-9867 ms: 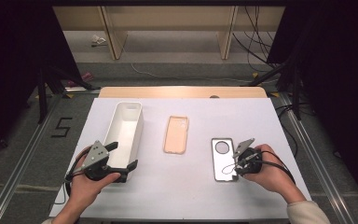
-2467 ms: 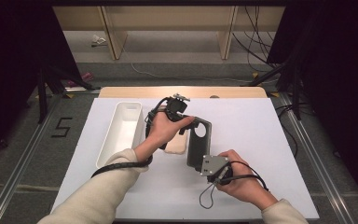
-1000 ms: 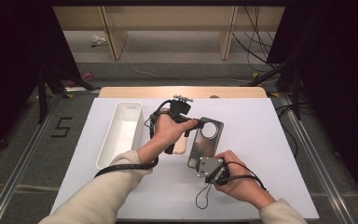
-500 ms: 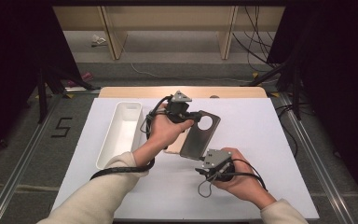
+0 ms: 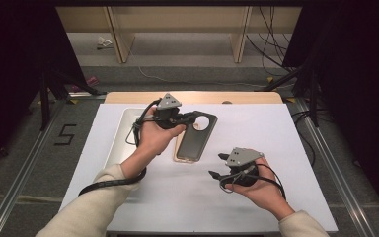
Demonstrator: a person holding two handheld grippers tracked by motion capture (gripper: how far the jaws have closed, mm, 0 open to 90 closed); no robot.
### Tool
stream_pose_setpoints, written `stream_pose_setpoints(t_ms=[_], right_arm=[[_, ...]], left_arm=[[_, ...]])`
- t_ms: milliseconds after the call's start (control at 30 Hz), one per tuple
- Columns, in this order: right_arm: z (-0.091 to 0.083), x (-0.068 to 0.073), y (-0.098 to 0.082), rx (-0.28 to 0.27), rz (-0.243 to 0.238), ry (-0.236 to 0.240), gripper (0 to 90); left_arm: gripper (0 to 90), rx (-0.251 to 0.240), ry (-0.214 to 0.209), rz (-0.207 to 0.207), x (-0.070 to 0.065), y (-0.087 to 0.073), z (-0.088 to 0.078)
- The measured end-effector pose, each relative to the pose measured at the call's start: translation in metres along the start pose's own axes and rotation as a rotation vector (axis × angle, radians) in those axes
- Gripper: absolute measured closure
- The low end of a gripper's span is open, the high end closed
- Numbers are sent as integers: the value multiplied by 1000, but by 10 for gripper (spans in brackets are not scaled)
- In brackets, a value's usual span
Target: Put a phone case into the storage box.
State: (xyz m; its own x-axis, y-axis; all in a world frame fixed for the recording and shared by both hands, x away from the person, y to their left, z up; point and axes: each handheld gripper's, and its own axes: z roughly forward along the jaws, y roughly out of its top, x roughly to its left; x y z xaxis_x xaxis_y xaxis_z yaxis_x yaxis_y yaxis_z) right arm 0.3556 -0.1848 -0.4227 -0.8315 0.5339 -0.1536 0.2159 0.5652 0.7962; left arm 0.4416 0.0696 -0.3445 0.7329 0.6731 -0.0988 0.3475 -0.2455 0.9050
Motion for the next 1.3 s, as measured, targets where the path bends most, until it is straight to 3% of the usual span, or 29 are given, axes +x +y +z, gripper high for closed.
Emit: stream_pose_setpoints(t_ms=[200, 767, 1300], right_arm=[[0, -3, -3, -5, 34, -2, 295], [-5, -12, -8, -33, 108, -18, 267], [-7, -18, -11, -42, 125, -41, 239]], left_arm=[[817, -28, 0, -10, 10, 2, -16], [817, -109, 0, 1, 37, 8, -55], [817, -151, 24, -19, 62, 13, -83]])
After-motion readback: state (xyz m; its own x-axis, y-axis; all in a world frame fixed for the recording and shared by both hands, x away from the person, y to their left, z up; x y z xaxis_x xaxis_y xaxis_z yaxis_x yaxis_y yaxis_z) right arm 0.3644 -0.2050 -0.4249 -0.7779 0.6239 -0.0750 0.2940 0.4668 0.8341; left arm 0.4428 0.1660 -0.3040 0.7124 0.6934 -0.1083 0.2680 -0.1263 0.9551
